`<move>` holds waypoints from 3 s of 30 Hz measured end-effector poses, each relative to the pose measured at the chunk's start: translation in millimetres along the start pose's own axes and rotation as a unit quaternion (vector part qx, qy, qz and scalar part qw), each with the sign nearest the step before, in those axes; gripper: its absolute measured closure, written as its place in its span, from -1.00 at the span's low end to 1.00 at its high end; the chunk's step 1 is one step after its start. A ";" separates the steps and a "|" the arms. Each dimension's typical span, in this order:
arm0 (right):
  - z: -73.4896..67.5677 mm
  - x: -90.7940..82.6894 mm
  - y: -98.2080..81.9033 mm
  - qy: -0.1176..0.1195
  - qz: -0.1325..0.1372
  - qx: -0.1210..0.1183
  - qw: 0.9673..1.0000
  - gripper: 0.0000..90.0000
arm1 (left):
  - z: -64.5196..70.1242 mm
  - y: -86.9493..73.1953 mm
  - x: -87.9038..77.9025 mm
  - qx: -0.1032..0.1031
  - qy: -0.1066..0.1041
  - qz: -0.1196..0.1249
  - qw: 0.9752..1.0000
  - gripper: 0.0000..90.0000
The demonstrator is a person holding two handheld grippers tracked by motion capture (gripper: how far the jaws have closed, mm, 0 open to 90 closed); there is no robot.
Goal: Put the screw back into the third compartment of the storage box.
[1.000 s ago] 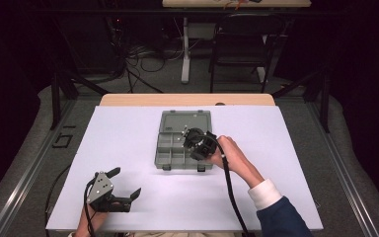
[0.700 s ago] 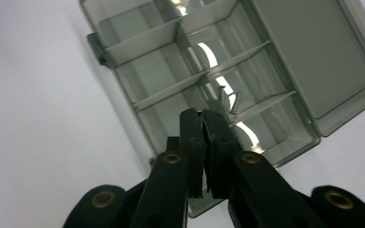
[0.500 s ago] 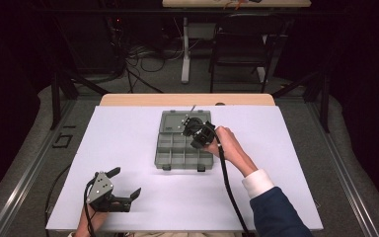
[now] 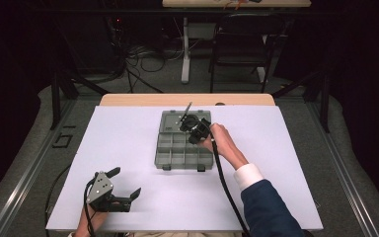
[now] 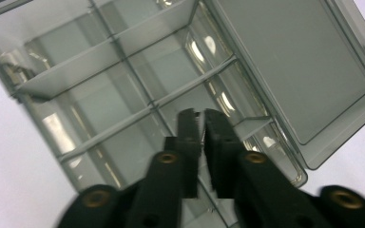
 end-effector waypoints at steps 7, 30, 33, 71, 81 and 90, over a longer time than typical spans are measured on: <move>-0.3 -3.6 1.3 0.009 0.016 0.014 1.000 0.47 | -0.3 -0.2 -1.4 0.002 0.000 -0.001 1.000 -1.00; -23.6 -66.3 -51.9 0.015 0.165 0.045 0.985 -0.81 | 0.7 -0.4 -0.8 0.002 -0.001 -0.003 1.000 -1.00; -26.7 -70.3 -62.5 0.016 0.178 0.052 0.982 -0.89 | 1.0 -0.3 -0.7 0.003 0.001 -0.001 1.000 -1.00; -33.0 -87.4 -166.5 -0.039 0.307 0.094 0.946 -1.00 | 1.2 -1.6 -0.5 0.004 0.000 -0.005 1.000 -1.00; -32.3 -87.5 -186.7 -0.060 0.322 0.114 0.938 -1.00 | 1.4 -1.5 -0.4 0.001 0.000 -0.002 1.000 -1.00; -34.5 -94.5 -196.9 -0.066 0.349 0.126 0.926 -1.00 | 2.0 -1.1 -0.8 0.002 -0.001 0.000 1.000 -1.00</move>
Point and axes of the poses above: each handheld gripper's, and its own axes: x roughly forward along the jaws, y roughly out of its top, z roughly to its right, the point moved 8 cm from there along x, roughly forward along the jaws, and after that the axes turned 7 degrees about -y, right-handed, at the moved point
